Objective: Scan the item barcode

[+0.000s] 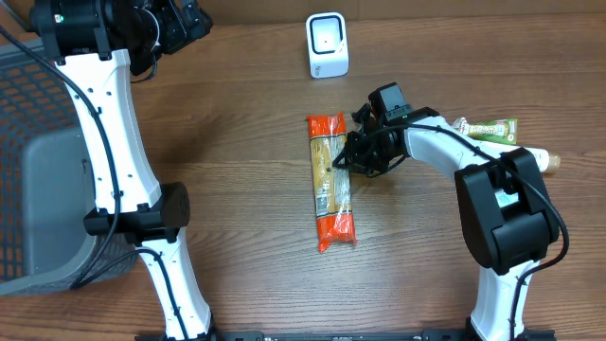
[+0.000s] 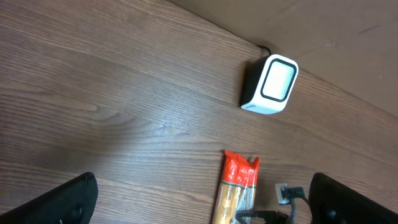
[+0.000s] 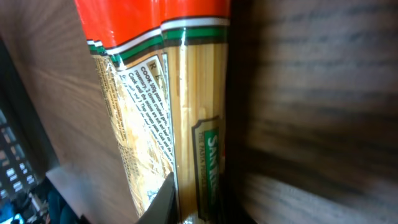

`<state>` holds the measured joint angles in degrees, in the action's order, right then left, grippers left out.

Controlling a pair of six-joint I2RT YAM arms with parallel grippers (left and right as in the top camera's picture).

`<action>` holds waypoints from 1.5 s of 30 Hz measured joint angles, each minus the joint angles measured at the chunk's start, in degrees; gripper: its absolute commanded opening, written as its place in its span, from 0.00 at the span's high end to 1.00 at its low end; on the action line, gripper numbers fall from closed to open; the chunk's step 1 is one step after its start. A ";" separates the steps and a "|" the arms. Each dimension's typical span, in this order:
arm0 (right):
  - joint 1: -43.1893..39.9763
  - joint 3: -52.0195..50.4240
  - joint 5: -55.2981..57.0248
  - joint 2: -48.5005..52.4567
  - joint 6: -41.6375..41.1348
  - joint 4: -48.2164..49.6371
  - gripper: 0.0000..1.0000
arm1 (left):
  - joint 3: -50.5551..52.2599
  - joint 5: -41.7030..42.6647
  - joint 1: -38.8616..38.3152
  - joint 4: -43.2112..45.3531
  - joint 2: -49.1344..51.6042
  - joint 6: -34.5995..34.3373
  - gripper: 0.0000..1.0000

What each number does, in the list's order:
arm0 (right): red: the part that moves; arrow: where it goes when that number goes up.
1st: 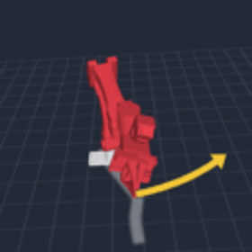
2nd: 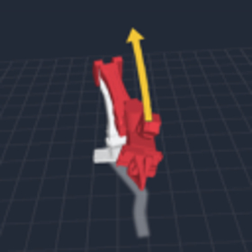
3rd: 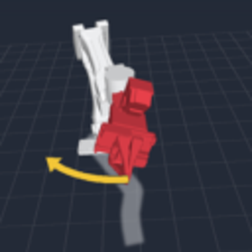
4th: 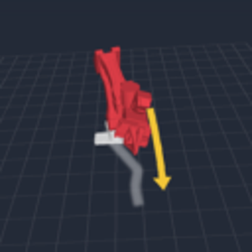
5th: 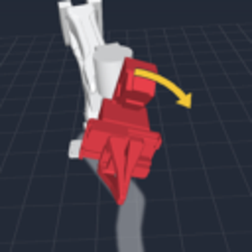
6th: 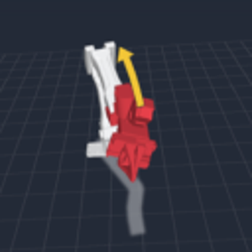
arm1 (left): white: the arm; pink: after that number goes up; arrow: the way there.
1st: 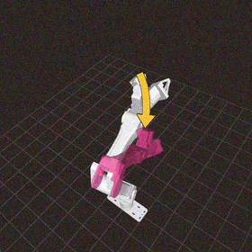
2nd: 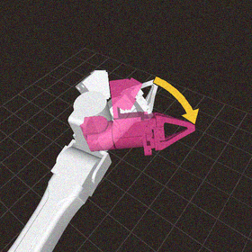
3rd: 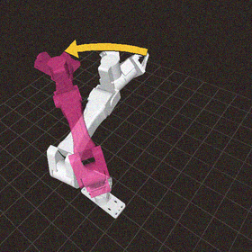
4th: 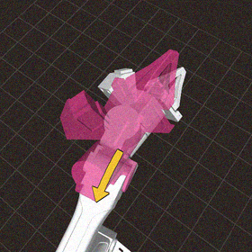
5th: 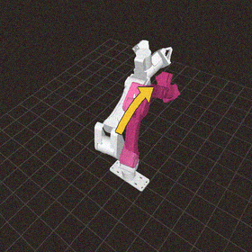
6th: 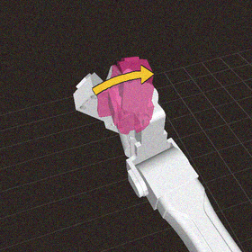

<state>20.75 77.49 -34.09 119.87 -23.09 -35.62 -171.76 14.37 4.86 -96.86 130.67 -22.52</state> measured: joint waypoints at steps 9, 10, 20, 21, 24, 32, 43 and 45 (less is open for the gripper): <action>-0.24 5.31 4.15 0.87 10.62 -9.94 0.55 | 0.00 0.00 0.00 0.02 0.00 -0.02 0.00; -0.24 5.77 5.22 0.87 11.13 -11.08 0.50 | 0.00 0.00 0.00 0.00 0.00 -0.02 0.01; 4.24 9.44 15.54 1.09 20.70 -21.59 0.13 | 0.00 0.00 0.00 0.00 0.00 -0.02 0.00; 5.11 9.44 15.82 1.09 20.87 -21.42 0.08 | 0.00 0.00 0.00 0.00 0.00 -0.02 0.00; 8.00 9.46 17.18 1.11 21.44 -19.96 0.02 | 0.00 0.00 0.00 0.00 0.00 -0.02 0.00; 9.77 9.75 20.35 1.55 20.04 -17.09 0.23 | 0.00 0.00 0.00 -0.02 0.00 -0.02 0.00; 9.22 10.69 16.31 2.60 16.00 -15.76 0.94 | 0.00 0.02 0.00 0.00 0.00 -0.02 0.00; 9.03 11.19 12.85 2.56 15.78 -15.80 0.96 | 0.00 0.00 0.00 0.00 0.00 -0.02 0.00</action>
<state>29.78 88.68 -21.23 122.43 -7.31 -51.42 -171.76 14.37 4.86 -96.86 130.67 -22.55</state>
